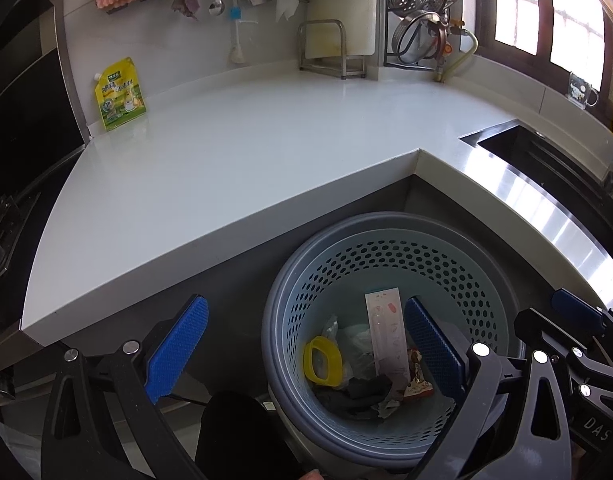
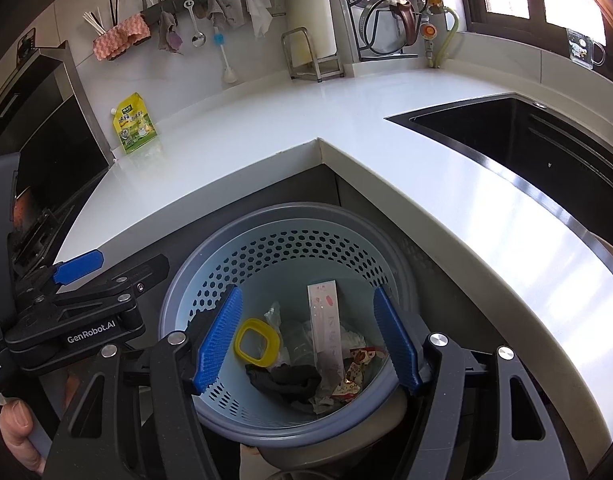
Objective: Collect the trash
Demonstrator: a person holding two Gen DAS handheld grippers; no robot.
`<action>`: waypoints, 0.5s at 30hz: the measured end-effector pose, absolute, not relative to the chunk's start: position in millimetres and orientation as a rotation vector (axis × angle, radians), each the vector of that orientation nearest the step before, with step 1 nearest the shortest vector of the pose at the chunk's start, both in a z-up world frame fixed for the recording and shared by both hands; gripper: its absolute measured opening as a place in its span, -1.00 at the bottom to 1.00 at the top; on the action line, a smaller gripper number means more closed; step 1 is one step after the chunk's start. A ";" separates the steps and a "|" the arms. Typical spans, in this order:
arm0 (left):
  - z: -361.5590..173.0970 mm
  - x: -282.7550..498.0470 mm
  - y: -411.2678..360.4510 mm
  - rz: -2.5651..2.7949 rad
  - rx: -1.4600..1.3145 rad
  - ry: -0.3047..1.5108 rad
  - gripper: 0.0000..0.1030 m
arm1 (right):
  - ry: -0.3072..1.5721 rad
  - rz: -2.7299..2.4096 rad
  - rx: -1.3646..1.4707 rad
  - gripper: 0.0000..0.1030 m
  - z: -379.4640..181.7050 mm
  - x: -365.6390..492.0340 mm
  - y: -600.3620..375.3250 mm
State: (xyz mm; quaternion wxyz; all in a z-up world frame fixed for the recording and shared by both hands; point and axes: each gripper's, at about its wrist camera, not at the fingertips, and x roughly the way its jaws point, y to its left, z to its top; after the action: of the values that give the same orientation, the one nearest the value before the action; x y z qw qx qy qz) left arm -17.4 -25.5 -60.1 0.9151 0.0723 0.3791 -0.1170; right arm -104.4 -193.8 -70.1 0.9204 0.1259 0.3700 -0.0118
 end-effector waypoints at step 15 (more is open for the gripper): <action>-62.3 -19.2 -28.8 -0.244 0.156 0.782 0.88 | 0.763 -0.030 0.256 0.27 -73.9 -103.3 -194.1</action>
State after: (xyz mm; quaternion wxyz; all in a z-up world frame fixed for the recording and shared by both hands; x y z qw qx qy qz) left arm -19.2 -28.8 -62.3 0.9144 0.0755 0.3796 -0.1187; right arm -103.3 -194.1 -73.9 0.9200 0.1247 0.3712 -0.0148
